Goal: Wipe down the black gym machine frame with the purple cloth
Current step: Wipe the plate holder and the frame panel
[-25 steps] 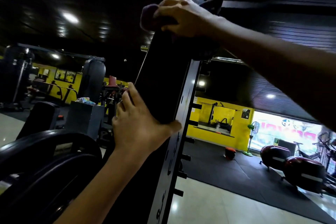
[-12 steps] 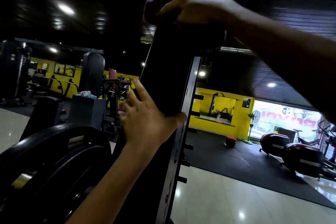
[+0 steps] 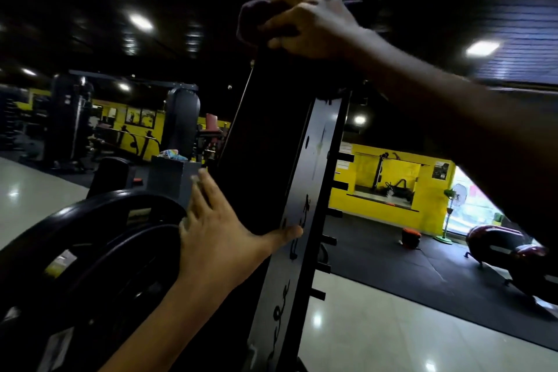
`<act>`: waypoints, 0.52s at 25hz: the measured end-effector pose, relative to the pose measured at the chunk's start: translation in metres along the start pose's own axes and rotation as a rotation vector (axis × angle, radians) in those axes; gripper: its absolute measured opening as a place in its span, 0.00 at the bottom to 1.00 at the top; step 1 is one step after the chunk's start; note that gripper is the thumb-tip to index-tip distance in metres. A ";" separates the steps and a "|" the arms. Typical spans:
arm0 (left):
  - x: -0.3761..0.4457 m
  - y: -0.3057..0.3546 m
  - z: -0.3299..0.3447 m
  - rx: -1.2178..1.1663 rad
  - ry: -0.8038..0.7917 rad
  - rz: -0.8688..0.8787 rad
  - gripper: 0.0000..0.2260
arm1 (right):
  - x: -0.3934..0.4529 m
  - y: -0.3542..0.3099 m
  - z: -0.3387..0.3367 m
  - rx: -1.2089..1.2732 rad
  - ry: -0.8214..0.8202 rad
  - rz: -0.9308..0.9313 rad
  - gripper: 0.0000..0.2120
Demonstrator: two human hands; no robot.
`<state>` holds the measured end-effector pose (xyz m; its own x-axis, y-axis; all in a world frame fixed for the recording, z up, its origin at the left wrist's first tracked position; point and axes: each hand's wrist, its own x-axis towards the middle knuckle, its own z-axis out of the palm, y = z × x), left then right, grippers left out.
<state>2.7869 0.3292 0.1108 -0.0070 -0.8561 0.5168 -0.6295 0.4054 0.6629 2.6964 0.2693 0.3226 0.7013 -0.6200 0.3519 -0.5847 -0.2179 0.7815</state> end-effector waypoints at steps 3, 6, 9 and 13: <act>0.002 -0.001 0.007 -0.047 0.048 -0.020 0.63 | -0.043 0.042 -0.023 0.008 0.192 0.148 0.18; 0.002 -0.003 0.012 -0.053 0.119 -0.008 0.60 | -0.051 0.045 -0.019 0.104 0.194 -0.027 0.21; 0.004 -0.006 0.016 -0.069 0.143 0.000 0.59 | -0.045 0.072 -0.026 0.124 0.288 0.057 0.22; 0.003 -0.007 0.018 -0.073 0.169 -0.028 0.58 | -0.032 0.040 -0.017 0.116 0.324 0.125 0.17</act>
<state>2.7771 0.3182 0.0980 0.1445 -0.8038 0.5771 -0.5692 0.4096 0.7129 2.6580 0.2933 0.3512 0.7033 -0.3801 0.6007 -0.7036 -0.2514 0.6647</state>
